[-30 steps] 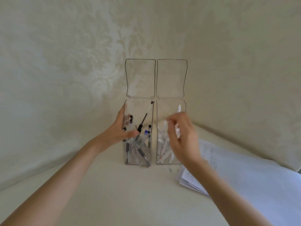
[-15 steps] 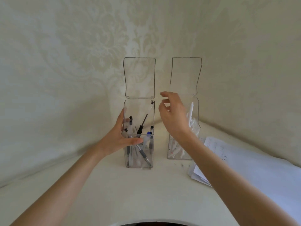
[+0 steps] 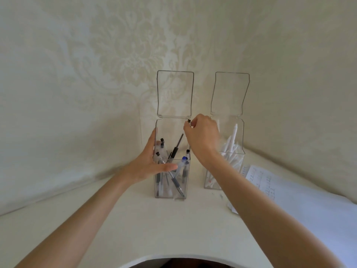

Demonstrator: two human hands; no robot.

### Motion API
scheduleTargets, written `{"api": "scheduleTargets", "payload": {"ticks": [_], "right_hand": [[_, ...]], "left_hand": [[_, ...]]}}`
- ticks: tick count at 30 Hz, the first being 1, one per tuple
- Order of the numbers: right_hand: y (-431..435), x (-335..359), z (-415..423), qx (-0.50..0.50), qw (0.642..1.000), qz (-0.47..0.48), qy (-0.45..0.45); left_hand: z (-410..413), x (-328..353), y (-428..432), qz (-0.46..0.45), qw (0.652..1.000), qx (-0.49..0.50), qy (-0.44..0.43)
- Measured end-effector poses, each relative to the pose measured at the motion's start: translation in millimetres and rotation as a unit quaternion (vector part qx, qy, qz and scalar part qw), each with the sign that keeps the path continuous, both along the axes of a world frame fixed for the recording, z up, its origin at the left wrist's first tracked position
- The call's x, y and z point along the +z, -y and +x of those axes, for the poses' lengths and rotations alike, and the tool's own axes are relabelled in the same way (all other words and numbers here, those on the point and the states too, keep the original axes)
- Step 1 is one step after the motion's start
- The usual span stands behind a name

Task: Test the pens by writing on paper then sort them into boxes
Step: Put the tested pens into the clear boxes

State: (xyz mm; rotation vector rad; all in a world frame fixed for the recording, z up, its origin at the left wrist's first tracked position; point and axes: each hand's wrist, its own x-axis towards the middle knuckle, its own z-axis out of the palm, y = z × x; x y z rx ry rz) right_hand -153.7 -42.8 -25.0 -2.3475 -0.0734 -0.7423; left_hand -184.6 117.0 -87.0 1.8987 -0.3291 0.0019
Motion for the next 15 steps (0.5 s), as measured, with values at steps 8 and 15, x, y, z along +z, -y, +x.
{"api": "scheduleTargets", "payload": {"ticks": [8,15], "right_hand": [[6,-5,1,0.037,0.997,0.014,-0.061],[-1,-9,5,0.145,0.978,0.039,-0.145]], "left_hand": [[0,-1,1,0.001,1.000,0.002,0.000],[2,-2,0,0.028,1.000,0.011,0.005]]}}
